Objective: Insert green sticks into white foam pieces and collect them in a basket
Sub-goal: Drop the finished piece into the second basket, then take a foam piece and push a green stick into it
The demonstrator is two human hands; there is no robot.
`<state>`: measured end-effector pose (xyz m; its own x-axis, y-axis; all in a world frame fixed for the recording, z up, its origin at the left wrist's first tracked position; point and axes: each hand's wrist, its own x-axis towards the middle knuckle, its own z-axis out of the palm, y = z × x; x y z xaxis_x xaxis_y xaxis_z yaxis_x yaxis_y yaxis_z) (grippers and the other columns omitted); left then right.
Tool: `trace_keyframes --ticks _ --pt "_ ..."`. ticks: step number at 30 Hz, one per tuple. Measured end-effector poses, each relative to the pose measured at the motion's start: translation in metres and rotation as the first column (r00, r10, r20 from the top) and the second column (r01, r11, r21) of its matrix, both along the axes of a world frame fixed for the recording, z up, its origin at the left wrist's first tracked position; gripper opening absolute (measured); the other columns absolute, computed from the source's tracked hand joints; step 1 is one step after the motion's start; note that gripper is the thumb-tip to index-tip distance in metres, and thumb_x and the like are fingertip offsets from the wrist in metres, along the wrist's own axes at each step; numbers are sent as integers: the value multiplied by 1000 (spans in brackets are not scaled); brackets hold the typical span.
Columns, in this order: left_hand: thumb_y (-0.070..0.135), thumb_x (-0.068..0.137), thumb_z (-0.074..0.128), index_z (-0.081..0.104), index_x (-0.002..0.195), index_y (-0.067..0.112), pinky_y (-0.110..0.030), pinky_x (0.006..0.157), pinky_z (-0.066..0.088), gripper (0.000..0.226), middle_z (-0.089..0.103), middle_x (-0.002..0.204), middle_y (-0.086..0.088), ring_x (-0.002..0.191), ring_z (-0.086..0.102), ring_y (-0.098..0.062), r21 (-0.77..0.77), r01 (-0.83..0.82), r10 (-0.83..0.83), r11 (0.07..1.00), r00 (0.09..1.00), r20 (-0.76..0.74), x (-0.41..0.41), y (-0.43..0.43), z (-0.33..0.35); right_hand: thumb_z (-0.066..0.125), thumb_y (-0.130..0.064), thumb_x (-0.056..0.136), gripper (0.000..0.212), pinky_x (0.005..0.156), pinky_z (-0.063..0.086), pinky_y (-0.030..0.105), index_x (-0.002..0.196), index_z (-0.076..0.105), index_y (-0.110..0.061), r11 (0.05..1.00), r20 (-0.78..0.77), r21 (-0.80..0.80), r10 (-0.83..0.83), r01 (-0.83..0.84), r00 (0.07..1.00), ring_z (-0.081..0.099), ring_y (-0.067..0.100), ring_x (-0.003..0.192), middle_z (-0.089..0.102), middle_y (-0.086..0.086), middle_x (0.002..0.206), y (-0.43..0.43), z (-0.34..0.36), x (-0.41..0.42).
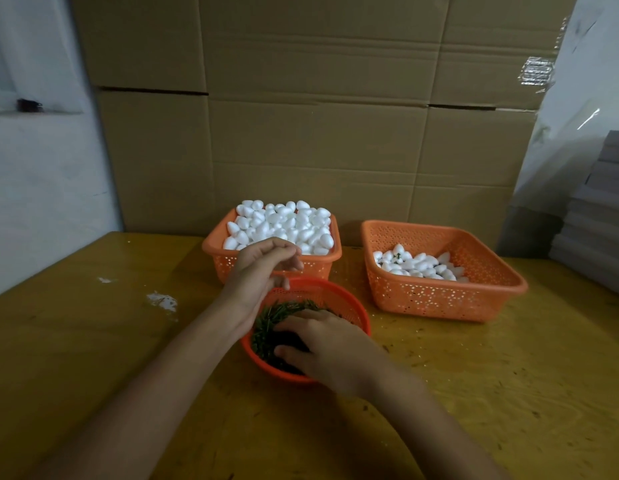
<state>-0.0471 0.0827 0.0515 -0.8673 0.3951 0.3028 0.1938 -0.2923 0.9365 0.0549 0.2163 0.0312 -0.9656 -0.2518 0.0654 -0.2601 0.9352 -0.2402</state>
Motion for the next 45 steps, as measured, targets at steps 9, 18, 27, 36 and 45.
trace_keyframes --ticks 9,18,27,36,45 --pt "13 101 64 73 89 12 -27 57 49 15 70 77 -6 75 67 -14 -123 -20 23 992 999 23 -1 1 -3 39 -63 105 57 106 38 48 152 38 -31 990 219 139 -16 -15 976 35 32 143 35 2 154 1 2 -28" --pt "14 101 65 74 90 11 -26 55 50 14 69 76 -7 73 66 -15 -116 -17 21 993 999 28 -4 1 -3 40 -63 105 50 87 40 39 136 47 -25 995 151 101 4 -19 989 51 30 125 44 5 137 3 -8 -37" --pt "14 101 65 75 85 17 -27 56 50 19 68 78 -8 74 65 -17 -94 10 -8 996 1000 24 -4 0 -5 36 -59 108 47 90 46 44 137 49 -24 995 149 99 -7 -8 989 54 29 114 45 6 131 0 -9 -33" --pt "22 100 65 69 121 27 -31 88 50 22 71 110 7 107 64 -16 -344 -672 258 656 627 -735 -36 -5 7 33 -59 109 44 84 44 42 136 47 -28 994 124 113 -17 3 992 55 33 112 45 7 129 -2 -10 -33" --pt "74 103 20 48 154 33 -43 112 31 71 47 160 -7 146 43 -30 -950 -264 -121 166 951 -285 -75 12 32 33 -59 109 44 94 47 49 138 46 -28 994 121 113 -26 12 992 52 35 120 44 8 133 -3 -11 -31"
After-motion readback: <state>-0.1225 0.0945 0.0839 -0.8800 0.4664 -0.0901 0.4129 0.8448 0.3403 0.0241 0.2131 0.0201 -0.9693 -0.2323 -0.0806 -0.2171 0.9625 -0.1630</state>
